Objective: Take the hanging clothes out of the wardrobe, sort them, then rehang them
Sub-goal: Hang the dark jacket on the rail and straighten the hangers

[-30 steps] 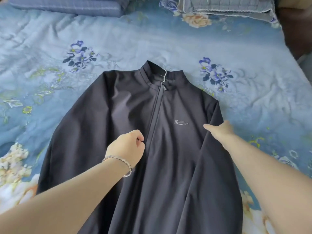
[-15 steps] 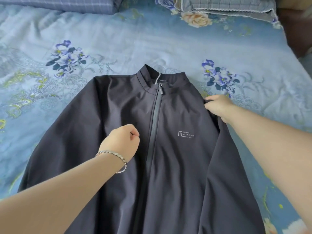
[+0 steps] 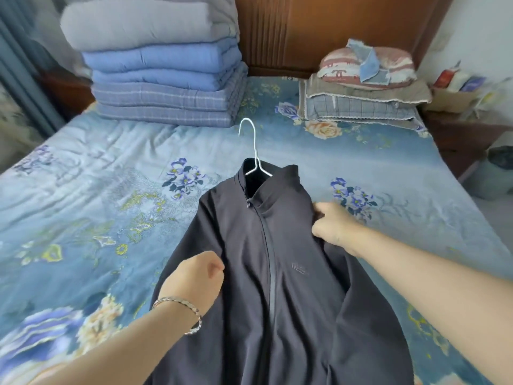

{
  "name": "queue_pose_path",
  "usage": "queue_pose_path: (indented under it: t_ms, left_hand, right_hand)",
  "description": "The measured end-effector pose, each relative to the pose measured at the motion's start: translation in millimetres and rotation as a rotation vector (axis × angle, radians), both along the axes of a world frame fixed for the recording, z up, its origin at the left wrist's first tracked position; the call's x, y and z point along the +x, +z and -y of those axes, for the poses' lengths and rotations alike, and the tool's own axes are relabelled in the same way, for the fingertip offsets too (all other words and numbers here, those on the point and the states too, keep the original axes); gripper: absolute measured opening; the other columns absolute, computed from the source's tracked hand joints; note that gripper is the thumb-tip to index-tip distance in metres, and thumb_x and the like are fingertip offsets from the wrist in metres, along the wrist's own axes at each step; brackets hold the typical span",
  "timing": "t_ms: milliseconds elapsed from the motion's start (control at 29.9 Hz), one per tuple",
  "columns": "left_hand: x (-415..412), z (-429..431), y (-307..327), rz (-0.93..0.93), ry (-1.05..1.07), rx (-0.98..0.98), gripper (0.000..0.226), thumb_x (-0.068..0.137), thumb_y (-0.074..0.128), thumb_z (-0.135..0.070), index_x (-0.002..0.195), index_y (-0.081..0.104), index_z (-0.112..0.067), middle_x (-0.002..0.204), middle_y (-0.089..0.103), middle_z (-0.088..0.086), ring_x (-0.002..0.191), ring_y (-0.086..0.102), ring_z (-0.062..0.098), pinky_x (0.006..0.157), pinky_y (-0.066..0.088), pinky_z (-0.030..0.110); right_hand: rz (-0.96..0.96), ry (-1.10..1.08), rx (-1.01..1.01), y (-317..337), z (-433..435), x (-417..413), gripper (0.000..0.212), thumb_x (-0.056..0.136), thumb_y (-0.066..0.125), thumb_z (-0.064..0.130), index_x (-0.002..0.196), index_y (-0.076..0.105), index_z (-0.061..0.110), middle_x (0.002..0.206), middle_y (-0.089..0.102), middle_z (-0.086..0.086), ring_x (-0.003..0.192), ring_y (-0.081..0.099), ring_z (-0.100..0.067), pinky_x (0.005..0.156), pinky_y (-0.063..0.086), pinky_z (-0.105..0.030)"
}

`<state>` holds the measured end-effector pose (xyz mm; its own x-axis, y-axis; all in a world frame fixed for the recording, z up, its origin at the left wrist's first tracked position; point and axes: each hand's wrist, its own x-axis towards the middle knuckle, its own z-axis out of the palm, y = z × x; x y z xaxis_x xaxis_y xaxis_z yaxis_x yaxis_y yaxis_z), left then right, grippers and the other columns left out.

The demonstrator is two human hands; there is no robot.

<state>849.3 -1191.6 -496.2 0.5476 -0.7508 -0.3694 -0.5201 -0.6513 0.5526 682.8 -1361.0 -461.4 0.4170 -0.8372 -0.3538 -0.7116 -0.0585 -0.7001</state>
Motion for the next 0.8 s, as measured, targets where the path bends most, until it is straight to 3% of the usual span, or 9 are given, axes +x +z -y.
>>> queue_pose_path:
  t_ms: [100,301,402,435,502,636,703,770,803]
  left_hand:
    - [8,-38,53,0.046,0.008,0.001,0.027,0.086,0.044,-0.014,0.069,0.05,-0.033,0.078,0.065,-0.004,0.08,0.065,0.021,0.074,0.051,0.028]
    - [15,-125,157,0.056,0.098,-0.066,0.027,0.086,0.044,-0.011,0.067,0.052,-0.029,0.08,0.068,0.004,0.078,0.066,0.028,0.074,0.055,0.034]
    - [11,-169,205,0.045,0.149,-0.12,0.026,0.083,0.044,-0.009,0.065,0.055,-0.026,0.077,0.069,0.01,0.077,0.068,0.032,0.075,0.057,0.042]
    - [8,-183,221,0.055,0.147,-0.129,0.027,0.083,0.045,-0.009,0.065,0.055,-0.026,0.077,0.069,0.01,0.078,0.068,0.032,0.074,0.057,0.043]
    - [-1,-209,256,0.089,0.143,-0.161,0.028,0.085,0.045,-0.009,0.065,0.054,-0.027,0.079,0.069,0.009,0.079,0.068,0.031,0.075,0.057,0.041]
    - [-24,-267,317,0.164,0.151,-0.191,0.028,0.087,0.044,-0.011,0.067,0.052,-0.029,0.081,0.07,0.007,0.079,0.068,0.029,0.074,0.057,0.039]
    - [-34,-298,343,0.197,0.168,-0.189,0.028,0.087,0.043,-0.011,0.067,0.051,-0.029,0.082,0.069,0.005,0.08,0.068,0.028,0.073,0.057,0.038]
    - [-43,-331,362,0.223,0.221,-0.19,0.029,0.085,0.042,-0.009,0.065,0.05,-0.028,0.075,0.065,0.002,0.078,0.067,0.028,0.074,0.056,0.038]
    - [-49,-349,371,0.239,0.263,-0.192,0.029,0.084,0.043,-0.008,0.064,0.05,-0.028,0.071,0.062,0.0,0.076,0.066,0.028,0.075,0.056,0.037]
  right_hand:
    - [0.113,0.01,-0.034,46,-46,-8,0.033,0.077,0.039,-0.018,0.078,0.057,0.01,0.063,0.049,0.001,0.056,0.04,-0.01,0.037,0.028,-0.006]
    - [0.277,0.127,-0.046,162,-137,-23,0.039,0.073,0.041,-0.021,0.099,0.061,0.0,0.088,0.061,-0.004,0.074,0.051,-0.012,0.056,0.036,-0.002]
    - [0.327,0.178,0.049,220,-181,-31,0.015,0.068,0.058,0.012,0.083,0.059,0.008,0.076,0.056,-0.001,0.071,0.05,-0.016,0.067,0.039,-0.019]
    - [0.329,0.195,0.063,236,-196,-33,0.026,0.067,0.063,0.026,0.078,0.056,0.004,0.074,0.051,-0.004,0.072,0.047,-0.016,0.07,0.036,-0.024]
    - [0.311,0.208,0.009,265,-225,-34,0.051,0.078,0.067,0.046,0.061,0.043,0.005,0.062,0.038,-0.003,0.06,0.039,-0.013,0.061,0.03,-0.017]
    - [0.257,0.269,-0.184,304,-283,-37,0.056,0.09,0.057,0.039,0.053,0.019,0.02,0.047,0.016,0.008,0.042,0.017,-0.01,0.041,0.019,-0.015]
    - [0.268,0.331,-0.201,322,-304,-37,0.043,0.09,0.057,0.036,0.06,0.032,0.02,0.056,0.03,0.008,0.049,0.03,-0.007,0.052,0.026,-0.019]
    - [0.255,0.406,-0.19,338,-327,-39,0.023,0.089,0.059,0.036,0.089,0.052,0.014,0.086,0.051,0.006,0.079,0.054,-0.01,0.071,0.038,-0.021]
    - [0.261,0.448,-0.18,347,-338,-40,0.035,0.088,0.06,0.037,0.107,0.054,0.009,0.103,0.057,0.002,0.096,0.058,-0.015,0.081,0.043,-0.023]
